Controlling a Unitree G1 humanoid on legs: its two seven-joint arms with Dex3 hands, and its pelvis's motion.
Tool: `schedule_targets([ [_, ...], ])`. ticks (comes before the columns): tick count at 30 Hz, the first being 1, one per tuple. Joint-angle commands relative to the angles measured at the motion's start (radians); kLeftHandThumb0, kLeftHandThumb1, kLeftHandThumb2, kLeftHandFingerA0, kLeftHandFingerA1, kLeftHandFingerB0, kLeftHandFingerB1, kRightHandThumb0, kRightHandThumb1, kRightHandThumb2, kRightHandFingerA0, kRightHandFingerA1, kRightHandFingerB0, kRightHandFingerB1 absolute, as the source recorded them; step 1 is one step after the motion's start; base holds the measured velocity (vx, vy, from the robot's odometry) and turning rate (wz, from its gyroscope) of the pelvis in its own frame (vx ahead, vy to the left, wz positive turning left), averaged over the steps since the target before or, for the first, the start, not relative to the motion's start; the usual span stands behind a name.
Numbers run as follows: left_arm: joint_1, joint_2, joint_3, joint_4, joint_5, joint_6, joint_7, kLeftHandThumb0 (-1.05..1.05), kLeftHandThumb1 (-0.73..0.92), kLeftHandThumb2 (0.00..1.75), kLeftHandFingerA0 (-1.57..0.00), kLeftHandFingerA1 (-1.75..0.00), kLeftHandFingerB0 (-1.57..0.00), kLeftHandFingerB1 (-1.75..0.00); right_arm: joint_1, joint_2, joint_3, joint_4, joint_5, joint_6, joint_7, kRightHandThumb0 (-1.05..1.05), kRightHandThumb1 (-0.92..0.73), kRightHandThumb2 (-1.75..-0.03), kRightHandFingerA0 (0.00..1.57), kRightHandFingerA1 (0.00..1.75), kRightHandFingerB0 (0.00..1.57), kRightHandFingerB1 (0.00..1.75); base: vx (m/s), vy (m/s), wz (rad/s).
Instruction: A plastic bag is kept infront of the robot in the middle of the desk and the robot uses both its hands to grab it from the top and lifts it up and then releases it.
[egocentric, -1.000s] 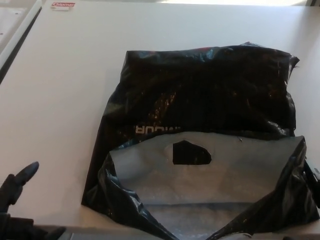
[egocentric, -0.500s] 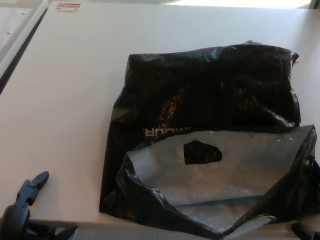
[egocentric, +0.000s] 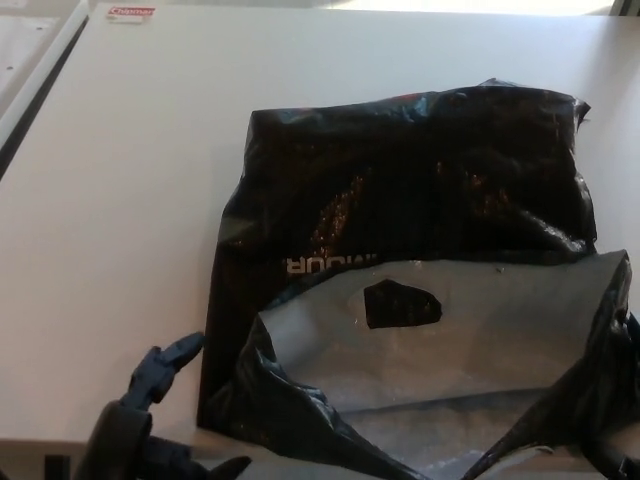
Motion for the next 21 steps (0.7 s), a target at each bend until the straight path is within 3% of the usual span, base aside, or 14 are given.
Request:
schedule_targets([
  [1,0.054,-0.008,-0.061,-0.116,0.017,0.087,-0.025,-0.5,0.35,0.65,-0.2,-0.5,-0.09,-0.39,0.04,0.008,0.016,0.049,0.014,0.081,0.066,-0.9,-0.48,-0.83,0.2,0.54,0.0,0.0,0.0,0.0,0.0],
  [5,0.079,-0.022,-0.119,-0.185,0.007,0.108,-0.042,-0.49,0.34,0.65,-0.21,-0.48,-0.11,-0.39,0.034,0.013,0.02,0.065,0.017,0.061,0.048,-0.9,-0.46,-0.82,0.22,0.55,0.0,0.0,0.0,0.0,0.0],
  [9,0.02,-0.039,-0.13,-0.112,0.007,0.119,-0.035,-0.44,0.35,0.62,-0.19,-0.48,-0.12,-0.37,0.036,0.016,0.022,0.052,0.027,0.072,0.065,-0.89,-0.47,-0.83,0.19,0.54,0.0,0.0,0.0,0.0,0.0],
  [10,-0.008,-0.043,-0.128,-0.074,0.02,0.127,-0.023,-0.47,0.35,0.64,-0.24,-0.49,-0.16,-0.37,0.036,0.019,0.021,0.054,0.032,0.063,0.061,-0.81,-0.54,-0.57,0.27,0.49,0.0,0.02,0.0,0.0,0.0],
  [12,-0.038,-0.047,-0.126,-0.034,0.038,0.138,-0.008,-0.47,0.35,0.64,-0.24,-0.49,-0.16,-0.37,0.035,0.022,0.019,0.057,0.037,0.055,0.055,-0.81,-0.54,-0.57,0.27,0.49,0.0,0.02,0.0,0.0,0.0],
  [13,-0.09,-0.046,-0.113,0.041,0.052,0.132,0.011,-0.44,0.43,0.53,-0.36,-0.46,-0.28,-0.33,0.022,0.035,0.019,0.069,0.044,0.039,0.048,-0.8,-0.52,-0.57,0.32,0.5,0.0,0.28,0.0,0.0,0.0],
  [14,-0.148,-0.046,-0.109,0.124,0.069,0.16,0.03,-0.54,0.46,0.55,-0.52,-0.55,-0.57,-0.4,0.018,0.047,0.014,0.074,0.06,0.002,0.04,-0.62,-0.45,-0.54,0.61,0.58,0.57,0.48,0.0,0.0,0.0],
  [15,-0.212,-0.047,-0.105,0.216,0.09,0.197,0.052,-0.54,0.46,0.55,-0.52,-0.55,-0.57,-0.4,0.015,0.061,0.007,0.079,0.078,-0.043,0.031,-0.62,-0.45,-0.54,0.61,0.58,0.57,0.48,0.0,0.0,0.0],
  [16,-0.315,-0.085,-0.066,0.405,0.058,0.194,0.104,-0.39,0.51,0.52,-0.52,-1.53,-0.82,-0.68,0.023,0.099,-0.017,0.073,0.161,-0.102,0.077,-0.48,-0.48,-0.56,0.78,1.13,0.8,0.95,0.0,0.0,0.0],
  [17,-0.396,-0.109,-0.012,0.566,-0.004,0.168,0.117,-0.4,0.45,0.78,-1.1,-1.41,-0.94,-1.22,0.043,0.132,-0.026,0.047,0.218,-0.145,0.112,-0.54,-0.45,-0.75,0.94,1.32,0.86,1.11,0.0,0.0,0.0],
  [18,-0.43,-0.113,0.017,0.636,-0.034,0.158,0.123,-0.37,0.47,0.83,-1.22,-1.45,-1.1,-1.31,0.062,0.145,-0.021,0.021,0.228,-0.162,0.114,-0.46,-0.55,-0.6,0.88,1.48,0.79,1.27,-0.02,-0.008,0.09],
  [19,-0.452,-0.115,0.034,0.678,-0.047,0.157,0.134,-0.37,0.47,0.83,-1.22,-1.45,-1.1,-1.31,0.078,0.152,-0.016,0.001,0.228,-0.171,0.11,-0.46,-0.55,-0.6,0.88,1.48,0.79,1.27,-0.06,-0.018,0.12],
  [20,-0.516,-0.097,0.052,0.77,-0.047,0.16,0.167,-0.35,0.5,0.85,-1.27,-1.47,-1.13,-1.34,0.112,0.168,0.002,-0.068,0.244,-0.163,0.126,-0.52,-0.47,-0.86,1.07,1.32,0.77,1.09,-0.1,-0.015,0.25],
  [21,-0.576,-0.085,0.077,0.85,-0.058,0.168,0.2,-0.34,0.49,0.85,-1.24,-1.45,-1.14,-1.33,0.141,0.185,0.016,-0.127,0.278,-0.165,0.151,-0.52,-0.47,-0.86,1.08,1.33,0.76,1.08,-0.14,-0.033,0.27],
])
